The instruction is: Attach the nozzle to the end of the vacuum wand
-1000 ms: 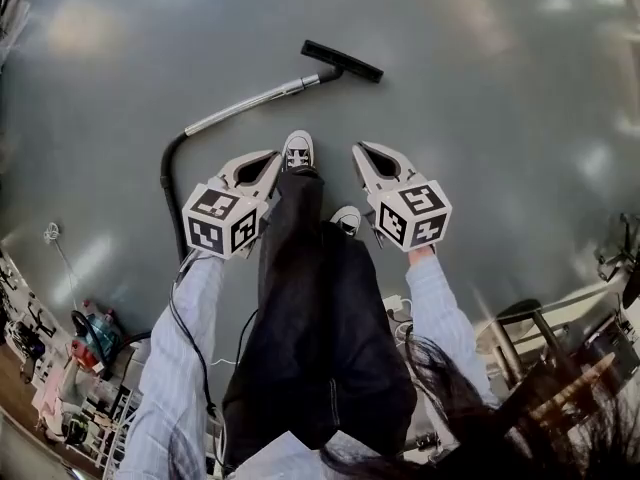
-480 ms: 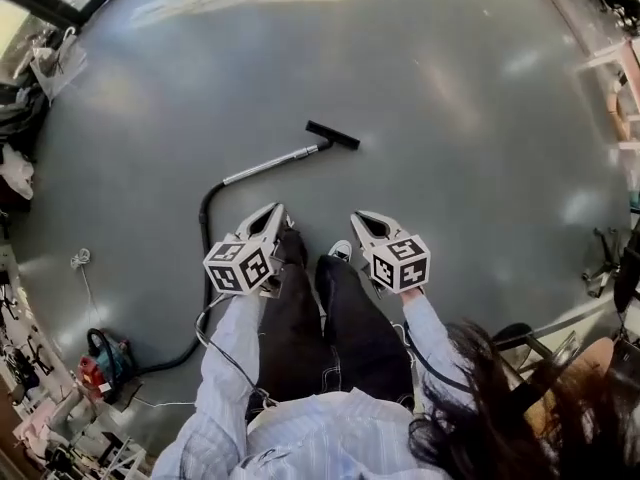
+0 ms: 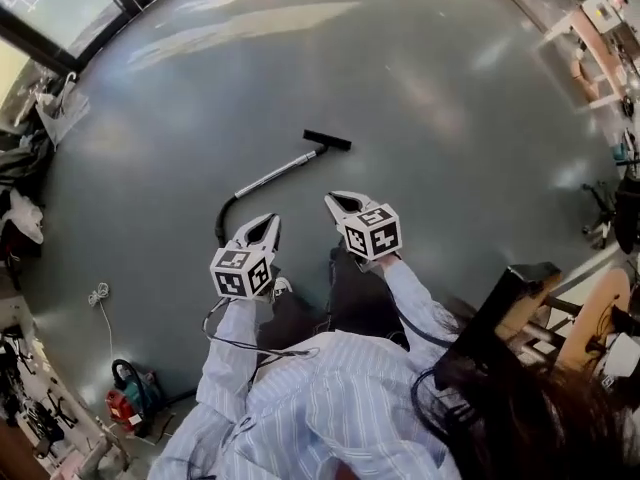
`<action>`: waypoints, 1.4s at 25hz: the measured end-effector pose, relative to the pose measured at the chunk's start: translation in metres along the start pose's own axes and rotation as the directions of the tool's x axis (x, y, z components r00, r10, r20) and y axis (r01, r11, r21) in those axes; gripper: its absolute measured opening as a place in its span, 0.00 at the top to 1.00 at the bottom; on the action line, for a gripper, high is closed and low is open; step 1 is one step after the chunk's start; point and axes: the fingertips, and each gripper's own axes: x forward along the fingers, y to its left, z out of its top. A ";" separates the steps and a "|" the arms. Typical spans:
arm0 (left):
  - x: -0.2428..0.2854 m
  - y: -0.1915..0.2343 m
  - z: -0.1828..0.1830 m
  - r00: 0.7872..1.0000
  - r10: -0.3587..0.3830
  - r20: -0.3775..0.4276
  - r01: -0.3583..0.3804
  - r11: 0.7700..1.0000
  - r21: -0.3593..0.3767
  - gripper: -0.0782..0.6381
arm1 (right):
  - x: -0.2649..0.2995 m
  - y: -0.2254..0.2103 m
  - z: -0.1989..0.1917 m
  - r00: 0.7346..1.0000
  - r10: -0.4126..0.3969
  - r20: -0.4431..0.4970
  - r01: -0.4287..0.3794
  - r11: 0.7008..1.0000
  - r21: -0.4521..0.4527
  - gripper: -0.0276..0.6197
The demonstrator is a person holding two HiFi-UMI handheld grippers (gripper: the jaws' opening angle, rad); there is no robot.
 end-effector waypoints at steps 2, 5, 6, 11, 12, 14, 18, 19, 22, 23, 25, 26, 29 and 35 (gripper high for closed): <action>-0.028 0.002 -0.006 0.999 -0.036 0.020 0.036 0.999 -0.012 0.88 | -0.002 0.028 -0.003 0.999 -0.027 0.029 0.027 1.000 0.011 0.95; -0.075 0.010 -0.021 0.996 -0.076 0.035 0.076 0.997 0.007 0.88 | -0.004 0.077 -0.017 0.996 -0.065 0.060 0.063 0.998 0.025 0.95; -0.091 0.015 -0.027 0.996 -0.082 0.040 0.082 0.997 0.009 0.88 | -0.003 0.093 -0.023 0.995 -0.072 0.067 0.070 0.997 0.024 0.95; -0.143 0.041 -0.054 0.992 -0.109 0.057 0.111 0.994 -0.022 0.88 | -0.003 0.164 -0.051 0.991 -0.104 0.079 0.102 0.994 0.029 0.95; -0.149 0.042 -0.059 0.991 -0.117 0.062 0.119 0.992 -0.029 0.88 | -0.005 0.174 -0.057 0.991 -0.108 0.076 0.107 0.994 0.028 0.95; -0.156 0.034 -0.066 0.988 -0.136 0.073 0.139 0.990 -0.039 0.88 | -0.015 0.187 -0.069 0.991 -0.118 0.067 0.117 0.993 0.021 0.95; -0.163 0.006 -0.073 0.981 -0.178 0.084 0.181 0.983 -0.038 0.88 | -0.039 0.195 -0.085 0.989 -0.136 0.063 0.136 0.991 0.018 0.95; -0.165 -0.002 -0.075 0.979 -0.186 0.085 0.189 0.981 -0.035 0.88 | -0.045 0.197 -0.089 0.988 -0.137 0.065 0.136 0.990 0.022 0.95; -0.170 -0.025 -0.080 0.975 -0.201 0.096 0.205 0.978 -0.036 0.88 | -0.064 0.197 -0.100 0.988 -0.134 0.074 0.133 0.991 0.023 0.95; -0.170 -0.034 -0.083 0.974 -0.204 0.100 0.209 0.977 -0.037 0.88 | -0.072 0.196 -0.104 0.988 -0.133 0.077 0.131 0.991 0.023 0.95; -0.170 -0.055 -0.090 0.973 -0.207 0.106 0.211 0.977 -0.031 0.88 | -0.090 0.192 -0.117 0.988 -0.128 0.082 0.127 0.992 0.022 0.95; -0.170 -0.067 -0.095 0.973 -0.206 0.107 0.209 0.978 -0.024 0.88 | -0.100 0.190 -0.124 0.988 -0.126 0.084 0.125 0.992 0.022 0.95; -0.171 -0.102 -0.109 0.974 -0.193 0.119 0.196 0.980 -0.015 0.88 | -0.131 0.184 -0.147 0.989 -0.120 0.082 0.119 0.993 0.014 0.95; -0.173 -0.175 -0.154 0.974 -0.178 0.143 0.188 0.980 -0.065 0.88 | -0.193 0.170 -0.193 0.992 -0.100 0.070 0.103 0.994 -0.028 0.95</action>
